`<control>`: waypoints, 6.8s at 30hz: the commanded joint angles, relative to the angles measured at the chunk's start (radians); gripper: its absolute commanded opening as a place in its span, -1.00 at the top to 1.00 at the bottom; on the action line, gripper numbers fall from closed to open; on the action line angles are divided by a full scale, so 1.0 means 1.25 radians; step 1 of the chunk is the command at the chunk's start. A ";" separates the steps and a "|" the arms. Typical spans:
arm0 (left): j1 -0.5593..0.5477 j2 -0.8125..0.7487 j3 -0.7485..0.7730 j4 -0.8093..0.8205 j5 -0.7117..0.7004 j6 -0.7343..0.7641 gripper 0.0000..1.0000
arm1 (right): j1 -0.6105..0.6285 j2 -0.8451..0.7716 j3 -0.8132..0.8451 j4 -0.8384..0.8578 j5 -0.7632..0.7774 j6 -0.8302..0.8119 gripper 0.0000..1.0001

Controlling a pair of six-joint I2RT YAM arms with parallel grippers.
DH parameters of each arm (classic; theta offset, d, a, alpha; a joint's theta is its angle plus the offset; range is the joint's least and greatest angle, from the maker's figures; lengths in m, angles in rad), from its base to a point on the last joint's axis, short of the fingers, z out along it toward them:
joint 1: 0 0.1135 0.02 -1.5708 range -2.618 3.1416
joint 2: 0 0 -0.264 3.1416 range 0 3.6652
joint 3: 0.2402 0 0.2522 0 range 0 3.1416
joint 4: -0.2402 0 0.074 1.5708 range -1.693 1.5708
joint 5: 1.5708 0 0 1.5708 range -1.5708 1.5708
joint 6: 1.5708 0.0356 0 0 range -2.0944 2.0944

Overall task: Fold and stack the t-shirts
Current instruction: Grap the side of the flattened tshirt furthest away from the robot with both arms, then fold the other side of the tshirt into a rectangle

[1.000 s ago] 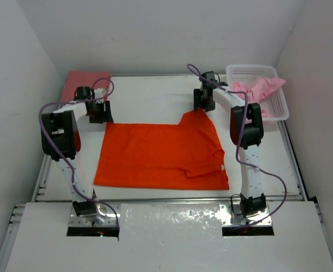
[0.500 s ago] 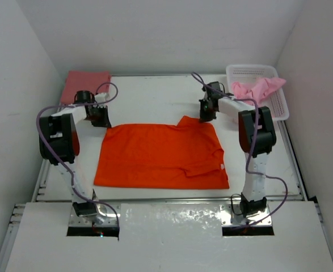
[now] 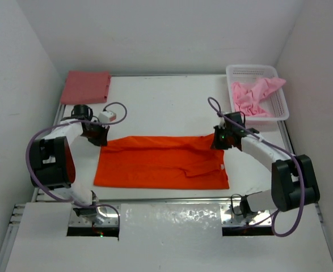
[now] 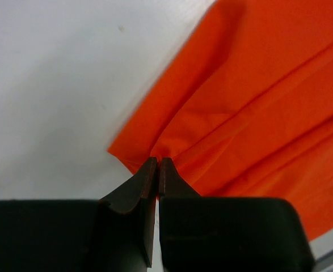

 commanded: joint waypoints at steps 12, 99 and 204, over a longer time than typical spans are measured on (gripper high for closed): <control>0.008 -0.052 -0.024 -0.066 -0.012 0.147 1.00 | -0.002 -0.121 -0.101 -0.058 -0.015 0.016 1.00; -0.759 0.264 0.343 0.201 0.060 -0.383 -0.13 | -0.018 -0.174 -0.271 0.094 -0.050 0.188 0.50; -0.126 0.026 0.065 0.102 -0.298 -0.293 -0.36 | -0.019 0.004 -0.063 -0.138 0.035 0.119 -0.31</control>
